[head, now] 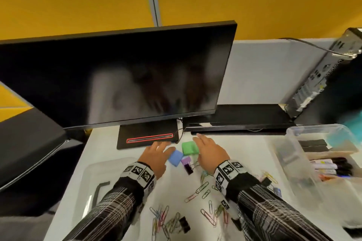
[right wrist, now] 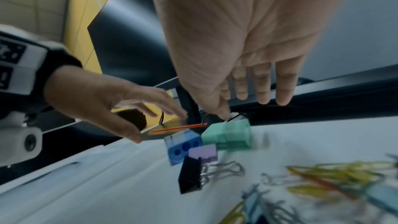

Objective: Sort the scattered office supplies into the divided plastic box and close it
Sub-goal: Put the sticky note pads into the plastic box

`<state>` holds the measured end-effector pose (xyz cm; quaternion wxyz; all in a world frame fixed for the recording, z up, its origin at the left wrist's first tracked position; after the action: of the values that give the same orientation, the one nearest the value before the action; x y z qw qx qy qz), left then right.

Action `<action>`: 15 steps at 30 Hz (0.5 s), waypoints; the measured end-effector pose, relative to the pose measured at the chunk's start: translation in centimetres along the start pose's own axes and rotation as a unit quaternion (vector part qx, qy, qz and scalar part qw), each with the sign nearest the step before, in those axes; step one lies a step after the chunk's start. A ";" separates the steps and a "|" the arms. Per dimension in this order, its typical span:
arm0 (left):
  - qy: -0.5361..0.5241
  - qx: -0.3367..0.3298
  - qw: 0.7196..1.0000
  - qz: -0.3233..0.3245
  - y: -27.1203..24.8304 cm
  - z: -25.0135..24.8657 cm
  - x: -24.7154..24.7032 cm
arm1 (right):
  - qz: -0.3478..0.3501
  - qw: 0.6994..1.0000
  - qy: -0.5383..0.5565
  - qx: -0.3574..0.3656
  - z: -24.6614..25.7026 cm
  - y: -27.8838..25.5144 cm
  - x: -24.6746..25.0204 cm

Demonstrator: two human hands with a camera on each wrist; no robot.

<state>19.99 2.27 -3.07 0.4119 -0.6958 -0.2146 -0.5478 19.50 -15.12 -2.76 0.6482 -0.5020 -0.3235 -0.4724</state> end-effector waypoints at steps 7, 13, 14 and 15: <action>0.034 -0.032 0.998 0.051 2.9 -0.9 -2.1 | 0.045 0.993 -0.098 -0.044 2.3 2.0 -2.7; -0.034 -0.006 0.998 0.049 2.3 -0.5 -2.1 | 0.031 0.992 0.059 -0.103 -0.2 0.4 -0.1; -0.073 0.006 0.997 0.031 2.0 -0.5 -1.8 | 0.018 0.990 0.094 -0.105 -0.9 -0.5 0.9; -0.118 0.017 0.993 0.013 1.6 -0.6 -1.6 | 0.007 0.987 0.123 -0.102 -1.5 -1.6 2.1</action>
<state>20.39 1.14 -5.04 0.4020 -0.7513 -0.2621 -0.4530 18.69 -17.28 -0.77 0.6320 -0.5056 -0.1881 -0.5564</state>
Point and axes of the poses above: each hand's wrist, its own y-axis towards the middle knuckle, its own x-axis out of the back of the hand, z = x × y, the point moved 5 cm from there along y, towards the middle knuckle, and after that the axes turned 10 degrees about -x, right-handed, at the moved point
